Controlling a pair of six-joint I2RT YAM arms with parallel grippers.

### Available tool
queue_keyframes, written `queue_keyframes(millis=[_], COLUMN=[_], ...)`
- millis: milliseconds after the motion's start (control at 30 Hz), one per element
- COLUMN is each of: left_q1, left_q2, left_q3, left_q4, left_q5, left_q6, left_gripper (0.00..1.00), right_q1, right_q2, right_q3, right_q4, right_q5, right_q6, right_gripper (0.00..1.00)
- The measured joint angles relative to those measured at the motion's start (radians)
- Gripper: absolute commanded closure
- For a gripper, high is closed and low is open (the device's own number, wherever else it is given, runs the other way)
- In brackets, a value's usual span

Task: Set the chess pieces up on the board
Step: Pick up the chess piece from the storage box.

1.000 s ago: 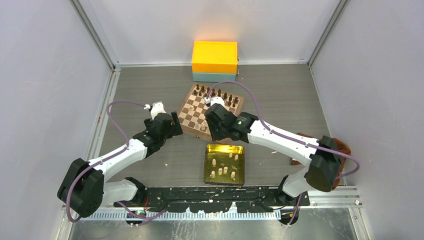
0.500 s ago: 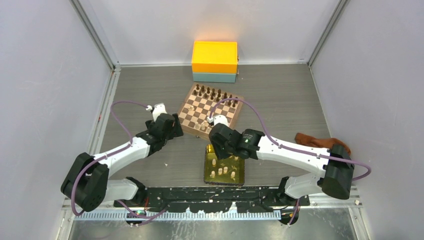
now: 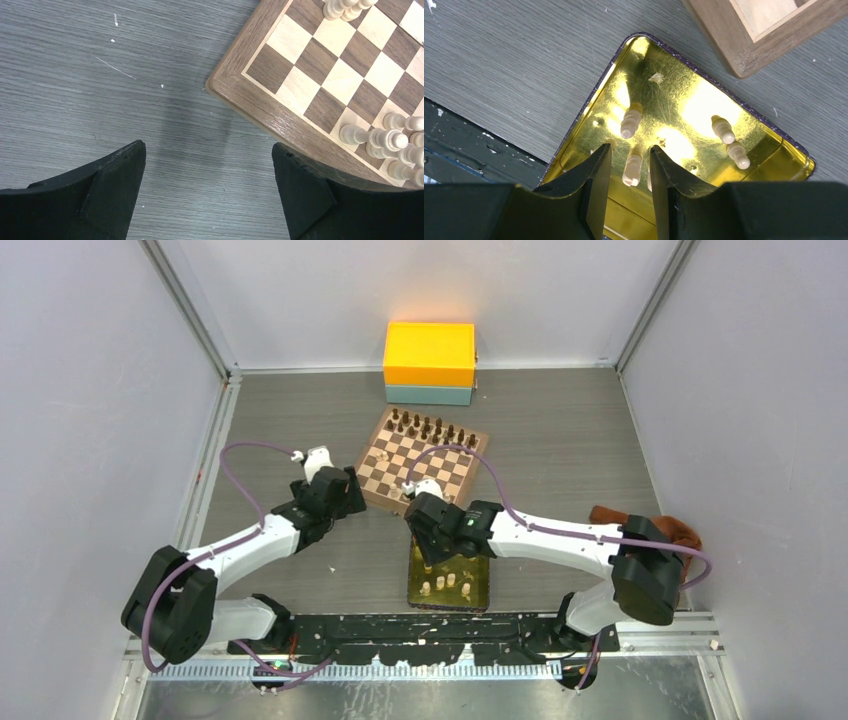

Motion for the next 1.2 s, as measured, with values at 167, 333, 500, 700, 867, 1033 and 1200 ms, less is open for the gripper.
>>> queue_keyframes(millis=[167, 333, 500, 700, 867, 1033, 1200], left_q1=[0.000, 0.000, 0.000, 0.000, 0.000, 0.000, 0.000], left_q2=[-0.013, -0.018, -0.029, -0.037, -0.045, -0.046, -0.046], left_q3=[0.000, 0.000, 0.000, 0.000, 0.000, 0.000, 0.000], left_q4=[0.000, 0.000, 0.000, 0.000, 0.000, 0.001, 0.000], left_q5=[-0.003, -0.009, -0.010, -0.014, -0.018, -0.018, -0.018], left_q6=[0.000, 0.000, 0.000, 0.000, 0.000, 0.000, 0.000], left_gripper=[0.03, 0.03, 0.03, 0.03, 0.03, 0.03, 0.02], right_q1=[0.000, 0.000, 0.000, 0.000, 0.000, 0.000, 0.000], right_q2=[0.031, 0.053, 0.067, 0.085, 0.099, 0.106, 0.114], right_q3=[0.000, 0.000, 0.000, -0.002, -0.013, -0.018, -0.019], right_q4=[0.017, 0.032, 0.041, 0.056, 0.065, 0.074, 0.080], right_q5=[-0.013, -0.024, -0.030, -0.035, -0.042, -0.046, -0.049], right_q6=[0.000, 0.000, 0.001, 0.003, 0.005, 0.007, 0.009], right_gripper=[0.60, 0.60, 0.60, 0.61, 0.62, 0.65, 0.68])
